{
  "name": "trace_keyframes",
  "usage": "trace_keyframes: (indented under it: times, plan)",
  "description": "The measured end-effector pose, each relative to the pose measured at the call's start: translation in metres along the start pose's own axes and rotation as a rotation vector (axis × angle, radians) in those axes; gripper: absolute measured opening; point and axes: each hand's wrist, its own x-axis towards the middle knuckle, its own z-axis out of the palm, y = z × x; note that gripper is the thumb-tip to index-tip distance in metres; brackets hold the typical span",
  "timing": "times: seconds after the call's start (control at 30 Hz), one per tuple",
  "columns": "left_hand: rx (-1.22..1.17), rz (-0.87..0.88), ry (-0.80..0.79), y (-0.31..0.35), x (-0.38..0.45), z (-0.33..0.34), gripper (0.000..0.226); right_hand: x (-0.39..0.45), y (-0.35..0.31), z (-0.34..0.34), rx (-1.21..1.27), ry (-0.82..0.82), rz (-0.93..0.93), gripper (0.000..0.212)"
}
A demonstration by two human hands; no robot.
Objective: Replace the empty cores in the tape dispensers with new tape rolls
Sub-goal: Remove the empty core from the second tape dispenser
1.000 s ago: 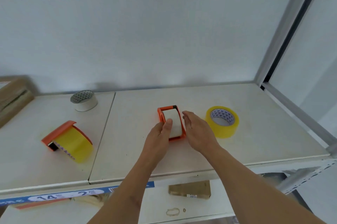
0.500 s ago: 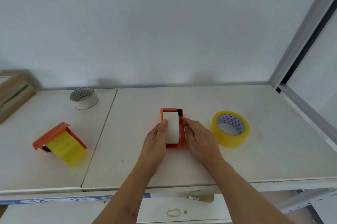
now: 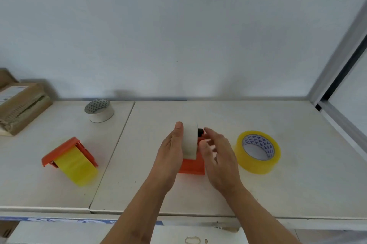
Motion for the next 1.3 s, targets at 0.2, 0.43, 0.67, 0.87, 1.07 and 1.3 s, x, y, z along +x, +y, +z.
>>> trace_keyframes:
  times: [0.2, 0.43, 0.67, 0.87, 1.07, 1.3]
  plan:
    - [-0.009, 0.013, -0.027, 0.003, -0.002, 0.001, 0.047, 0.016, -0.014, 0.005, 0.178, -0.293, 0.096, 0.089]
    - [-0.040, -0.039, -0.012, 0.004, -0.002, 0.001, 0.045, 0.022, -0.006, 0.002, 0.286, -0.245, 0.163, 0.075]
    - [0.002, -0.088, 0.040, 0.012, -0.002, 0.004, 0.048, 0.049, -0.014, -0.012, 0.376, -0.142, 0.237, 0.060]
    - [0.040, -0.081, 0.054, 0.008, 0.000, 0.003, 0.083, 0.100, -0.007, -0.012, -0.003, -0.149, 0.293, 0.079]
    - [0.068, -0.099, 0.063, 0.001, 0.004, 0.003, 0.084, 0.128, 0.007, -0.003, -0.352, -0.151, 0.276, 0.079]
    - [0.076, -0.122, 0.086, 0.004, 0.006, 0.003, 0.079, 0.147, 0.018, 0.014, -0.657, -0.236, 0.252, 0.072]
